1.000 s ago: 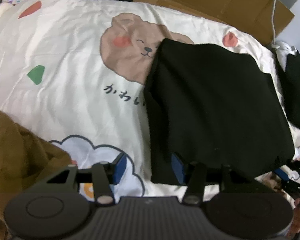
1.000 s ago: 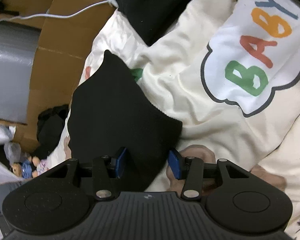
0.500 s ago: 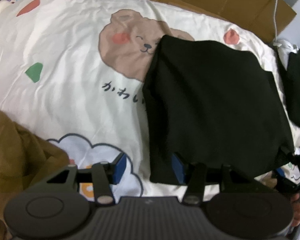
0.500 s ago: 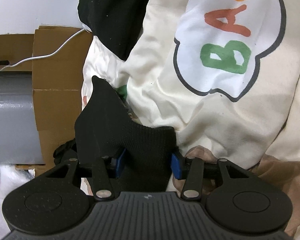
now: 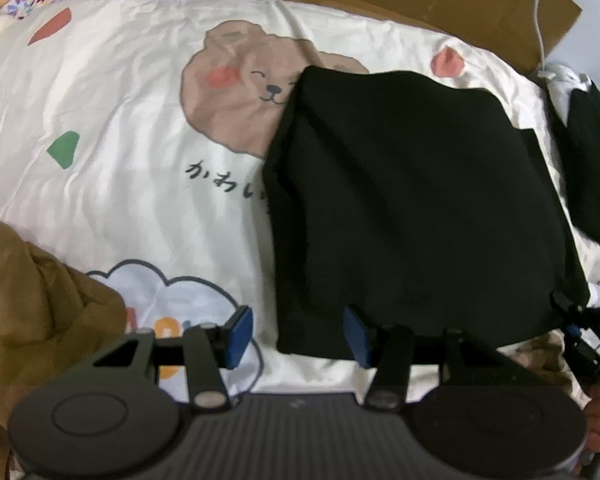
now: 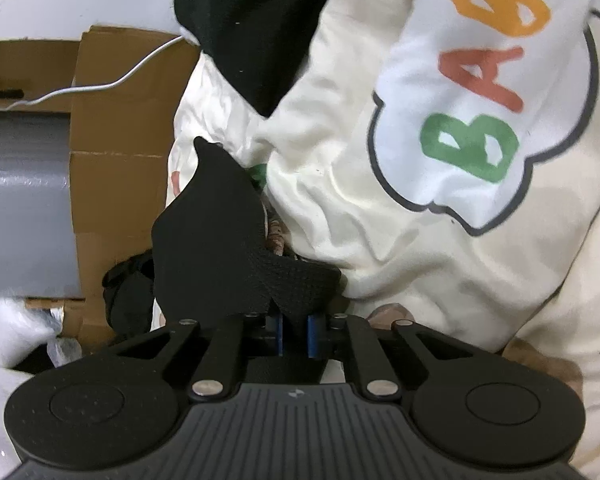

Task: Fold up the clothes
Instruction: 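Close the right gripper on a corner of the black trousers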

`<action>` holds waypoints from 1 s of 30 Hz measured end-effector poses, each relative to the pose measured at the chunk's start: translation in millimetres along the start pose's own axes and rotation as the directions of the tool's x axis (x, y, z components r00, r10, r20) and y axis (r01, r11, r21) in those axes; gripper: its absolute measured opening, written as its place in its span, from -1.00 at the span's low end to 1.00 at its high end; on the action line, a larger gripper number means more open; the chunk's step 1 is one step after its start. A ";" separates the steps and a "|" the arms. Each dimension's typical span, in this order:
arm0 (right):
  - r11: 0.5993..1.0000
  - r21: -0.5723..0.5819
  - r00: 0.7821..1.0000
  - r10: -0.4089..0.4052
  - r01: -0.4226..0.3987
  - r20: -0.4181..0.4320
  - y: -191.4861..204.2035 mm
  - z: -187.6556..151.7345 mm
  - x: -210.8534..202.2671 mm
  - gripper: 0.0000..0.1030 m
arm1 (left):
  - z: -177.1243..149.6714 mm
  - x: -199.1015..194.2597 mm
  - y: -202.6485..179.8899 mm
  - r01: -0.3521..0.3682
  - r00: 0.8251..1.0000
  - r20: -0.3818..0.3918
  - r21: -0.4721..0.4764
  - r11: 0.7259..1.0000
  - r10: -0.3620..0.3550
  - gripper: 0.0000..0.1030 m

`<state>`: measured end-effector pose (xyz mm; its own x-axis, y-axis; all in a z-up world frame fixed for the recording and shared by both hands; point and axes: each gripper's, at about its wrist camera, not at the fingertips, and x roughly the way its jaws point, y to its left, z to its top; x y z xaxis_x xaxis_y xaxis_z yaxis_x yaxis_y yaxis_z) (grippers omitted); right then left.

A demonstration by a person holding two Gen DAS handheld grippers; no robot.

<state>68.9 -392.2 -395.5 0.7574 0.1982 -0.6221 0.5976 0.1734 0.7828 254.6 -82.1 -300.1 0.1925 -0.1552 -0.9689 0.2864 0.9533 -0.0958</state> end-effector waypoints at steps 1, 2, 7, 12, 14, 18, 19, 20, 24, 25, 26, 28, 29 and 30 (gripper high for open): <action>1.000 -0.010 1.000 0.000 0.000 -0.004 1.1 1.1 -1.3 -0.80 | 0.0 -1.2 -5.0 0.002 1.000 0.002 0.003 1.000 -0.002 0.04; 1.000 -0.018 1.000 -0.003 0.003 -0.005 1.6 2.3 -3.0 -0.81 | 0.1 -2.0 -7.8 0.004 1.000 0.003 0.005 1.000 -0.004 0.04; 0.998 -0.061 1.000 -0.023 0.023 -0.001 5.7 13.8 -15.4 -0.84 | 1.4 -8.2 -22.7 0.015 1.000 0.008 0.028 1.000 -0.015 0.04; 0.992 -0.119 0.999 -0.034 0.034 0.001 13.9 33.2 -28.1 -0.85 | 8.5 -13.2 -36.6 0.034 0.999 0.027 0.040 0.999 -0.035 0.05; 0.991 -0.126 0.999 -0.054 0.055 0.009 14.0 43.4 -34.6 -0.85 | 11.5 -13.0 -41.1 0.040 0.999 0.029 0.045 0.998 -0.041 0.05; 0.982 -0.154 0.994 -0.106 0.108 0.017 16.0 62.0 -43.8 -0.86 | 19.4 -10.2 -47.5 0.050 0.998 0.033 0.054 0.997 -0.052 0.05; 0.981 -0.159 0.994 -0.112 0.113 0.017 16.5 64.7 -44.8 -0.86 | 21.4 -9.5 -49.3 0.054 0.998 0.032 0.056 0.997 -0.056 0.07; 0.979 -0.165 0.993 -0.117 0.119 0.018 17.3 67.8 -45.9 -0.86 | 23.6 -8.3 -51.5 0.059 0.998 0.031 0.060 0.996 -0.061 0.08; 0.972 -0.189 0.990 -0.142 0.141 0.013 20.1 80.0 -48.5 -0.86 | 31.1 -4.9 -59.9 0.070 0.997 0.029 0.078 0.994 -0.072 0.10; 0.970 -0.194 0.989 -0.147 0.146 0.009 20.5 82.5 -48.6 -0.86 | 34.0 -4.2 -62.5 0.072 0.997 0.029 0.083 0.994 -0.075 0.10; 0.969 -0.198 0.989 -0.151 0.149 0.006 20.6 84.6 -48.6 -0.86 | 37.8 -3.6 -65.1 0.073 0.997 0.030 0.088 0.993 -0.076 0.11; 0.968 -0.199 0.988 -0.153 0.151 0.003 19.7 86.9 -48.2 -0.86 | 42.5 -4.4 -67.8 0.077 0.996 0.033 0.092 0.993 -0.081 0.13; 0.969 -0.196 0.988 -0.152 0.149 0.002 18.9 87.7 -47.8 -0.86 | 46.3 -4.8 -70.8 0.082 0.996 0.035 0.095 0.992 -0.086 0.13; 0.971 -0.190 0.989 -0.147 0.145 0.001 17.7 87.8 -47.1 -0.86 | 49.4 -5.4 -73.4 0.088 0.995 0.038 0.097 0.991 -0.092 0.14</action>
<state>66.9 -483.2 -351.2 0.6614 0.1695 -0.7307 0.6400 0.3805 0.6675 278.9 -164.0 -276.6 0.2008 -0.2516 -0.9468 0.3921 0.9063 -0.1577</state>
